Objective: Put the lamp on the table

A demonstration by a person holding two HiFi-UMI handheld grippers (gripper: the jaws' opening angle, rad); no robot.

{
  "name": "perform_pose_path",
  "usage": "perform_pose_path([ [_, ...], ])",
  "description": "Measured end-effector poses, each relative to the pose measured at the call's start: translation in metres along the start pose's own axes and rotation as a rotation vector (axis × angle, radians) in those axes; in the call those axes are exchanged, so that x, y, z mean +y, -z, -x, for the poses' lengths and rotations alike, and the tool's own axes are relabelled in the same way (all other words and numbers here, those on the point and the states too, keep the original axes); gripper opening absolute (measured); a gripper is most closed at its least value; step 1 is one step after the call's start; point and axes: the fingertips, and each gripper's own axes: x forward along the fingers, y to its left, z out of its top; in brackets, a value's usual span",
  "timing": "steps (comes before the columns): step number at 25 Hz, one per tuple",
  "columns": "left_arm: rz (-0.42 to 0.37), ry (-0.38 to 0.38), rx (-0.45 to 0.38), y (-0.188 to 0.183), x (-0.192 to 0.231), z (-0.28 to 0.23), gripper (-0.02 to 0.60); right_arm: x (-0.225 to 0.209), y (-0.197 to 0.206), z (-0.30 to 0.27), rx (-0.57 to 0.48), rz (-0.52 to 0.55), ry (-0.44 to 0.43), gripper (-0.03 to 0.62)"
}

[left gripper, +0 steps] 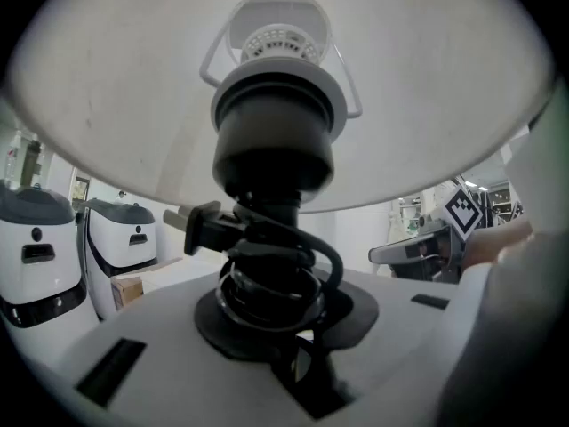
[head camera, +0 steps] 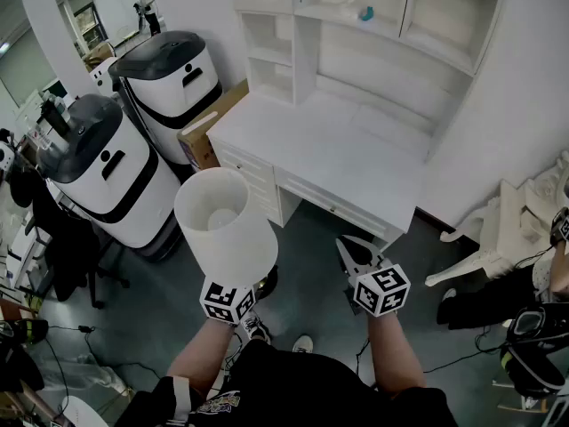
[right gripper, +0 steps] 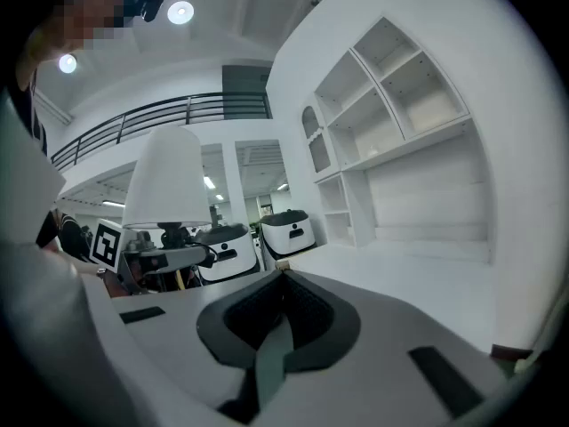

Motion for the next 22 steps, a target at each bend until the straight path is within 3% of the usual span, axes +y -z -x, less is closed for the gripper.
perform_pose_path([
  [22,0.008,-0.021,-0.010,-0.003,0.016,0.013,0.083,0.013,0.001,-0.013,0.006,-0.022,-0.017,0.026],
])
